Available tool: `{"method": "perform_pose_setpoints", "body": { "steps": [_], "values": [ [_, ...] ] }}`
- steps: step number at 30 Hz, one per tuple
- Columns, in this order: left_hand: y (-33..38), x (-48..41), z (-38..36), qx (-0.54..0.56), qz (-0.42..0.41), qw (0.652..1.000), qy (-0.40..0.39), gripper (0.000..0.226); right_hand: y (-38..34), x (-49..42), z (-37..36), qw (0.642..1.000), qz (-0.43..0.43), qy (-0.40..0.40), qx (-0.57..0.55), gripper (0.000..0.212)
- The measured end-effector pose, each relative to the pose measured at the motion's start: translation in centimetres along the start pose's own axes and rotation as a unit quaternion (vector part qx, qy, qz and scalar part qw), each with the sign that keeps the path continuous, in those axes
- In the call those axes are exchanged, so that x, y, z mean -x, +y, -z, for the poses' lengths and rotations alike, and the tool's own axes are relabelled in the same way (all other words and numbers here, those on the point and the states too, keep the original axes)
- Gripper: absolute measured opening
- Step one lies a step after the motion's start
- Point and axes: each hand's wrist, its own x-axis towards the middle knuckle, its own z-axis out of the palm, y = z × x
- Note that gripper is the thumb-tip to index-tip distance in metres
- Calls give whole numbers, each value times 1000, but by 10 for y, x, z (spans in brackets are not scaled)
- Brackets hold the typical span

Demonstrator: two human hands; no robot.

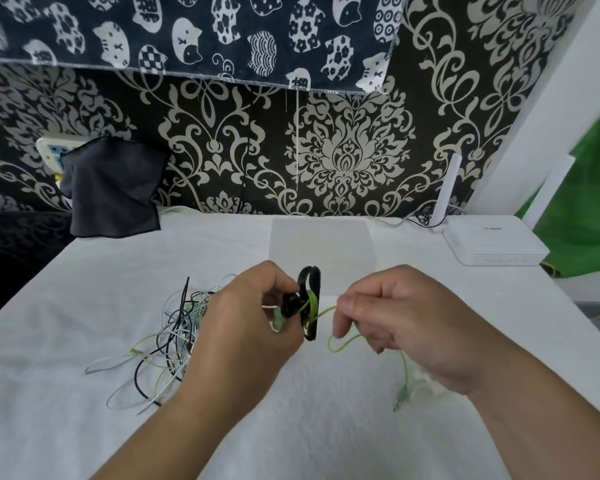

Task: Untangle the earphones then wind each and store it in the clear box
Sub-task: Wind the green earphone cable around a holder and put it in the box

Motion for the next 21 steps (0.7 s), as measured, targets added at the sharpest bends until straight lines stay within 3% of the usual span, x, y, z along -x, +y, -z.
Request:
{"method": "perform_pose_setpoints", "body": {
  "steps": [4, 6, 9, 12, 18, 21],
  "values": [
    [2, 3, -3, -26, -13, 999, -13, 32, -7, 5, -8, 994, 33, -92, 51, 25],
    [1, 4, -4, -22, -21, 999, -41, 27, -7, 4, -9, 996, 54, -47, 48, 23],
    [3, 7, -4, 4, -25, 995, -94, 24, -6, 0, 3, 992, 72, 106, 8, 19],
    [5, 9, -5, 57, -10, 991, -124, 26, 0, -2, 12, 973, 50, 222, 38, 25],
    [3, 5, -6, 184, 17, 972, -145, 36, 15, -8, 8, 960, -1, 277, 31, 25],
    [5, 4, -6, 272, 31, 950, -149, 27, 16, -9, 6, 972, -34, 231, 38, 24]
  ]
}}
